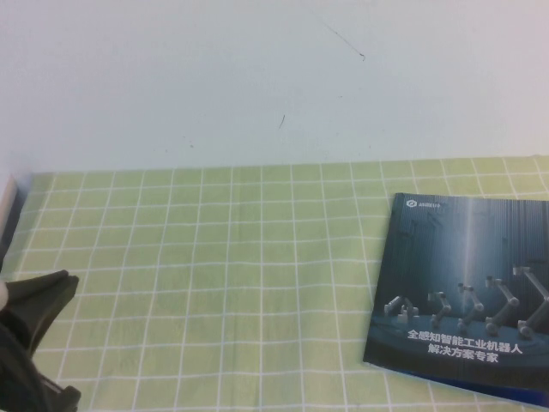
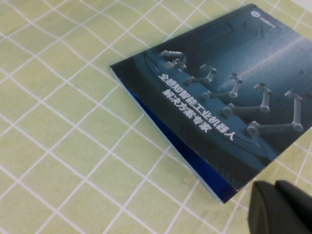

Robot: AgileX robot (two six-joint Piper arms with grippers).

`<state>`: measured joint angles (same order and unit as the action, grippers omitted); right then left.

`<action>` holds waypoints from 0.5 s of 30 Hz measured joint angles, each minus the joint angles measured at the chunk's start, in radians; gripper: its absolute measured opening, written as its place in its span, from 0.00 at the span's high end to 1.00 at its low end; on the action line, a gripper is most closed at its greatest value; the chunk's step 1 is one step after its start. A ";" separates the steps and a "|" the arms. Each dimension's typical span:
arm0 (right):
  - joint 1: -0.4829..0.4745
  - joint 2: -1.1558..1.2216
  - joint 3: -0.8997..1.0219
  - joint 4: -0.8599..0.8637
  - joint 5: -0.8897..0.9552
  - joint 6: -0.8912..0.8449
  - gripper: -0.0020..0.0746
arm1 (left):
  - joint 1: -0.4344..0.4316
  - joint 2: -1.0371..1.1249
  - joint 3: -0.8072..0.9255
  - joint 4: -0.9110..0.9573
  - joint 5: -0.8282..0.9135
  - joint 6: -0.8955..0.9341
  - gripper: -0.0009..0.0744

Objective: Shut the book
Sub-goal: 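Close the open booklet and leave it lying on the table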

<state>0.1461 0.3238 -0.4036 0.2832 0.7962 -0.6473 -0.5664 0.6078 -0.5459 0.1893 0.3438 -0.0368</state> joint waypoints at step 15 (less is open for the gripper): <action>0.000 0.000 0.000 0.002 0.000 0.000 0.98 | 0.000 -0.054 0.007 -0.033 0.001 -0.021 0.99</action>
<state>0.1461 0.3238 -0.4038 0.2852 0.7962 -0.6473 -0.5664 0.5539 -0.5387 0.1560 0.3443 -0.0581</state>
